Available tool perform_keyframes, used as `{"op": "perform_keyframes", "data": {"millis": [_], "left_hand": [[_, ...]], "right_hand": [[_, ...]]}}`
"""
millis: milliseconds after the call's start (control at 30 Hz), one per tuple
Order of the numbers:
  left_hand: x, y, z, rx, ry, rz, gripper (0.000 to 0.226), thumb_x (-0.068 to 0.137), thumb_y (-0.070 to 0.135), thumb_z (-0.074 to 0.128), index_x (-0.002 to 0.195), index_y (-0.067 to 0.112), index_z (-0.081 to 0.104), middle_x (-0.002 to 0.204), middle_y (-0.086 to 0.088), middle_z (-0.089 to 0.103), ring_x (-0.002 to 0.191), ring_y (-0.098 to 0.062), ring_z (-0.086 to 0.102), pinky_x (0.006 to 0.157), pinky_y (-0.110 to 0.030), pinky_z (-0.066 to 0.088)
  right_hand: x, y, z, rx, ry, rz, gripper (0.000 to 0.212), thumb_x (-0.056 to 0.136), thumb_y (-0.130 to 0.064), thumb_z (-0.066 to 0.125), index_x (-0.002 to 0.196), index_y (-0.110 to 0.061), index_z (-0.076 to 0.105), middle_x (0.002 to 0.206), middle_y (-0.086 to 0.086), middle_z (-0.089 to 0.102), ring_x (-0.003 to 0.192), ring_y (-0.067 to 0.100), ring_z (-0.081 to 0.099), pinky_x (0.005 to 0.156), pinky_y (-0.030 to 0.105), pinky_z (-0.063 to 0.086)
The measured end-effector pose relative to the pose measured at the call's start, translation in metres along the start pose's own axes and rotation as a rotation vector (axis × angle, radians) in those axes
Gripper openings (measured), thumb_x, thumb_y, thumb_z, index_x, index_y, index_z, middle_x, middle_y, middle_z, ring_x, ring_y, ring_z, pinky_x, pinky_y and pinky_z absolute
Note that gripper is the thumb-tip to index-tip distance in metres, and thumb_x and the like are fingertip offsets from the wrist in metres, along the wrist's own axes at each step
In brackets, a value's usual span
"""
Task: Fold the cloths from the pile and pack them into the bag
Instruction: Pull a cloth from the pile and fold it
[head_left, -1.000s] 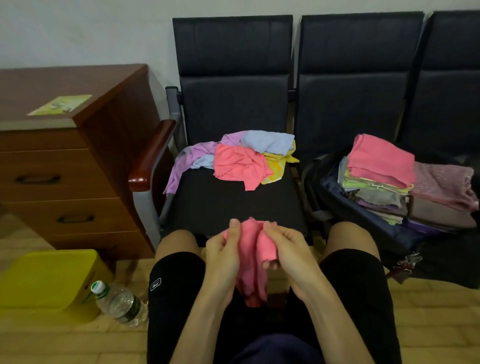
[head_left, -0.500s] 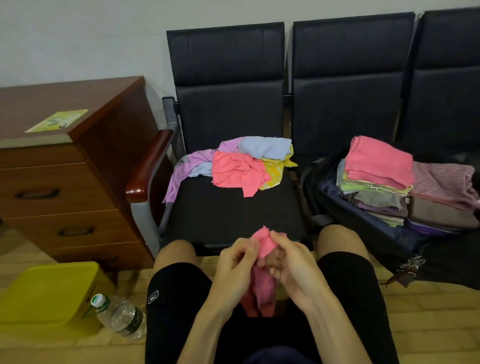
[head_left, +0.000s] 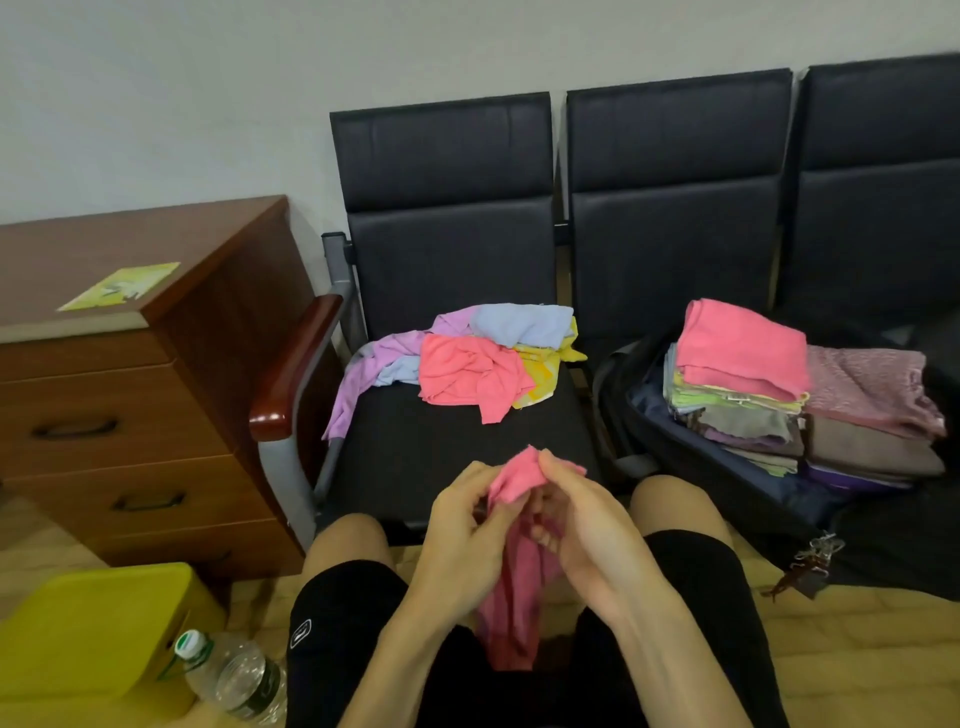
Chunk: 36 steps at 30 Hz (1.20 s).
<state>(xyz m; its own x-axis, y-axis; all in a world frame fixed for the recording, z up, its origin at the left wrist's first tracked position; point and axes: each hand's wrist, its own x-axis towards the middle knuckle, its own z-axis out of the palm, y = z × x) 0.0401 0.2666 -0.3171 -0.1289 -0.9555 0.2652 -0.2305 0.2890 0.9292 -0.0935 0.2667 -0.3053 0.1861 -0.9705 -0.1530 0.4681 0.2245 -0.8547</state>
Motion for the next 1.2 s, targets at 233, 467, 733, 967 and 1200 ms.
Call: {"op": "perform_keyframes", "data": {"millis": [233, 467, 733, 967, 1200], "left_hand": [[0.064, 0.062, -0.029, -0.166, 0.083, -0.033, 0.029, 0.104, 0.021, 0.046, 0.096, 0.026, 0.073, 0.099, 0.004, 0.076, 0.098, -0.01, 0.07, 0.08, -0.025, 0.054], [0.122, 0.168, -0.074, -0.307, -0.216, 0.052, 0.033, 0.101, 0.031, 0.041, 0.105, 0.016, 0.07, 0.102, -0.003, 0.076, 0.097, -0.015, 0.071, 0.088, -0.027, 0.057], [0.149, 0.225, -0.134, 0.005, -0.272, 0.079, 0.032, 0.099, 0.04, 0.043, 0.101, 0.02, 0.068, 0.088, 0.004, 0.069, 0.081, -0.007, 0.063, 0.073, -0.024, 0.054], [0.158, 0.26, -0.15, 0.051, -0.087, 0.191, 0.032, 0.106, 0.03, 0.042, 0.113, 0.008, 0.065, 0.091, -0.002, 0.059, 0.081, -0.01, 0.057, 0.067, -0.022, 0.054], [0.156, 0.269, -0.13, -0.01, 0.207, 0.321, 0.036, 0.107, 0.034, 0.038, 0.102, 0.012, 0.066, 0.08, 0.005, 0.063, 0.071, -0.008, 0.057, 0.069, -0.027, 0.048]], "right_hand": [[0.021, -0.039, 0.002, -0.193, 0.087, -0.145, 0.047, 0.065, -0.046, 0.077, 0.094, -0.01, 0.066, 0.078, -0.004, 0.061, 0.073, 0.007, 0.058, 0.07, 0.028, 0.046], [0.047, -0.143, 0.02, -0.417, -0.039, -0.249, 0.055, 0.066, -0.036, 0.078, 0.117, -0.024, 0.063, 0.099, -0.006, 0.072, 0.077, 0.0, 0.067, 0.063, 0.022, 0.05], [0.021, -0.263, 0.061, -0.773, -0.13, -0.491, 0.034, 0.074, -0.039, 0.071, 0.097, -0.016, 0.079, 0.097, 0.002, 0.077, 0.09, 0.011, 0.069, 0.087, 0.031, 0.05], [0.01, -0.312, 0.109, -0.84, 0.051, -0.809, 0.018, 0.094, -0.031, 0.064, 0.094, -0.018, 0.075, 0.089, -0.001, 0.075, 0.079, 0.009, 0.067, 0.076, 0.024, 0.054], [0.015, -0.302, 0.122, -0.827, 0.184, -0.961, 0.031, 0.1, -0.036, 0.054, 0.096, -0.009, 0.07, 0.083, 0.0, 0.065, 0.073, 0.011, 0.058, 0.071, 0.03, 0.048]]}}
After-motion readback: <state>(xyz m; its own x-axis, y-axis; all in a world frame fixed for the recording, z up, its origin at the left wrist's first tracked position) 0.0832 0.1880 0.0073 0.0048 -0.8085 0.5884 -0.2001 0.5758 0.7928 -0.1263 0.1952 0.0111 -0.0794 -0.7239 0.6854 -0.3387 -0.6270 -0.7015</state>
